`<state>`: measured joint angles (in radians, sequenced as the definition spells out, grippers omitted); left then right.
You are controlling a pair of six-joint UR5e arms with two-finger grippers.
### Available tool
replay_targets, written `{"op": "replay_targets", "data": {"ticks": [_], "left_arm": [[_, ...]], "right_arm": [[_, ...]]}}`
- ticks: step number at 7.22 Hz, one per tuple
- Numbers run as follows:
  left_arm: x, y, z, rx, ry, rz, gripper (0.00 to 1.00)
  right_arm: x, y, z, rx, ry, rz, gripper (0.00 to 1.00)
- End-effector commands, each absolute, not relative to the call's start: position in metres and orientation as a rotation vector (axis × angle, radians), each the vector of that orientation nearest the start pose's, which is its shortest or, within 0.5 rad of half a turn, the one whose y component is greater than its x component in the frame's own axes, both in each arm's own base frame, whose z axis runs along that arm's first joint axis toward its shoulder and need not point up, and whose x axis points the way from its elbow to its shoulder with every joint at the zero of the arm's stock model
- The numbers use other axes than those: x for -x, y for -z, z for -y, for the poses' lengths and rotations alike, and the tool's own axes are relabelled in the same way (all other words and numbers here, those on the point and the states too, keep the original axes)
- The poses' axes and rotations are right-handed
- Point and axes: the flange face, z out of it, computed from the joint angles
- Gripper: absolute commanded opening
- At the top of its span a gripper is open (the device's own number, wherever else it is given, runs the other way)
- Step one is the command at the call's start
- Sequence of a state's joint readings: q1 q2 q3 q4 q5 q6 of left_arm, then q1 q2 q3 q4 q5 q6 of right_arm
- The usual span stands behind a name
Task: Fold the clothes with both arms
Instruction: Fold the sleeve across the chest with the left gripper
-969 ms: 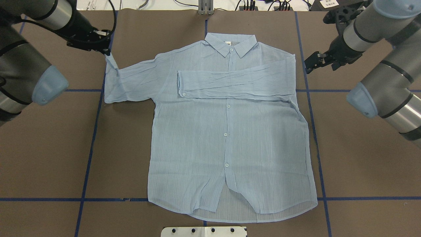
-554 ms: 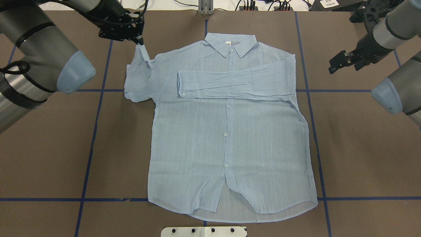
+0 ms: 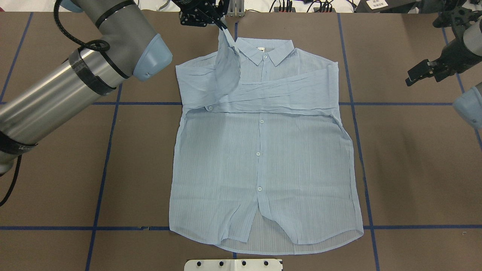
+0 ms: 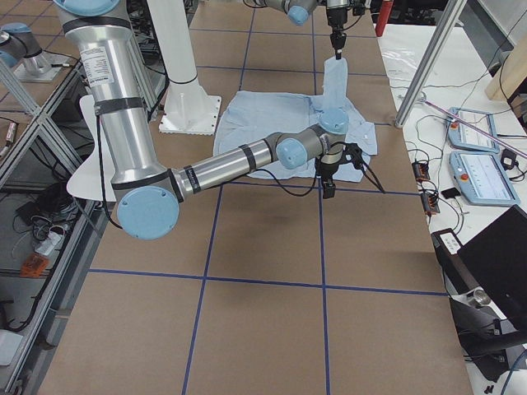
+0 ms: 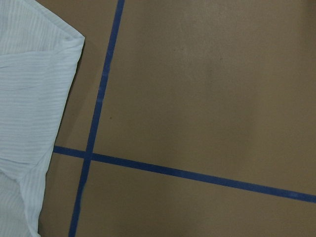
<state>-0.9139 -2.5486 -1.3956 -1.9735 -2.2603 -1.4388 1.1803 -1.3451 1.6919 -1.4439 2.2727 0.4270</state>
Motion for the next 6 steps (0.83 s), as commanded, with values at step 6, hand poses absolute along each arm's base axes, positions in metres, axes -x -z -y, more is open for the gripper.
{"op": "replay_targets", "data": {"ticks": [6], "left_arm": [[-0.512, -0.045, 0.613, -0.027, 0.275, -1.358, 0.00]], "right_arm": [[0.162, -0.482, 0.576, -0.114, 0.119, 0.799, 1.00]]}}
